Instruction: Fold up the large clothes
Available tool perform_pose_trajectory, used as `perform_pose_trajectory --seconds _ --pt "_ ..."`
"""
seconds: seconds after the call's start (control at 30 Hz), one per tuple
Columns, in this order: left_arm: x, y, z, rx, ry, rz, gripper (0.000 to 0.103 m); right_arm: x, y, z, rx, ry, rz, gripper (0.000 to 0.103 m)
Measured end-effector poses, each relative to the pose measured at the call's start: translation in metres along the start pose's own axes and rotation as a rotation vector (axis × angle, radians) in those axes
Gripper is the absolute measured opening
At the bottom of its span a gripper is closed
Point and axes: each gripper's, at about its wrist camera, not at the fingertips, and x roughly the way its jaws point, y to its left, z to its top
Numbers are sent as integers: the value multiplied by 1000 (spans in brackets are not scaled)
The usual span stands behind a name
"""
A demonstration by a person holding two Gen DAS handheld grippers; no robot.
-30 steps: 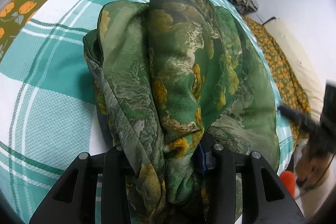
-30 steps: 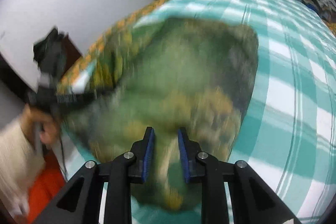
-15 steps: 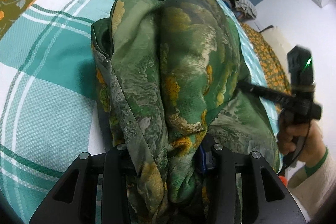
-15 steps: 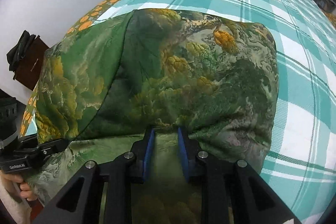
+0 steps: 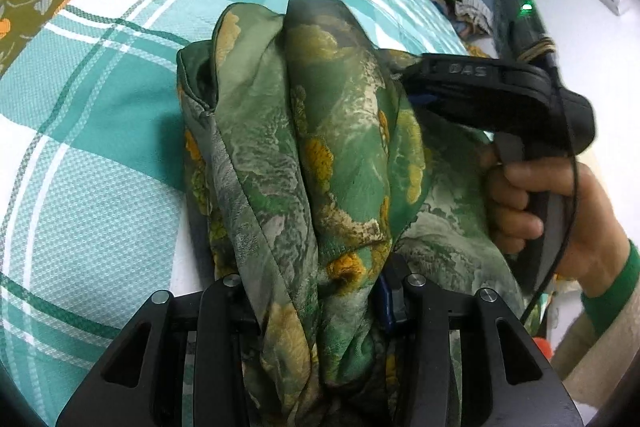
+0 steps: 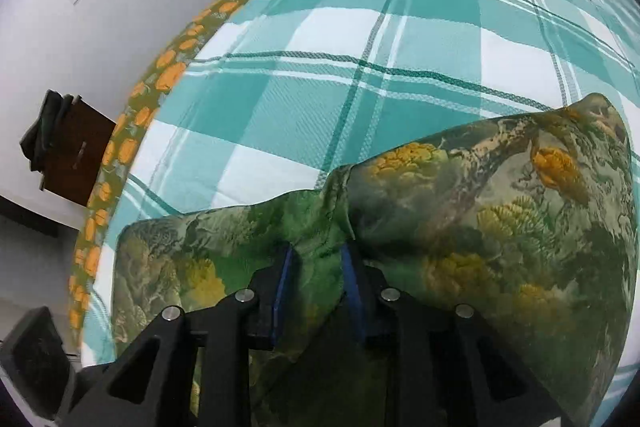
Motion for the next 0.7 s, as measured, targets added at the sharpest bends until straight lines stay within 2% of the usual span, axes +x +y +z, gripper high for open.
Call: perform_pose_trajectory --seconds 0.1,0.17,0.23,0.37,0.47,0.53,0.63,0.7 --pt "0 -5 0 -1 -4 -7 43 -25 8 -11 -39 -22 7 26" --pt "-1 -7 0 -6 -9 -10 43 -50 15 -31 -111 -42 36 26" --pt "-1 -5 -1 -12 -15 -16 43 -79 16 -66 -170 -56 63 26" --pt "-4 0 -1 -11 -19 -18 43 -120 7 -148 -180 -47 110 26" --pt "-5 -4 -4 -2 -17 -9 44 -130 6 -192 -185 -90 41 26" --pt "-3 -9 -4 7 -17 12 44 -112 7 -203 -210 -63 -36 25" --pt "-1 -13 -3 -8 -22 42 44 -83 12 -203 -246 -56 -115 24" --pt "-5 -15 -2 -27 -28 45 46 -83 17 -196 -220 -47 -131 24"
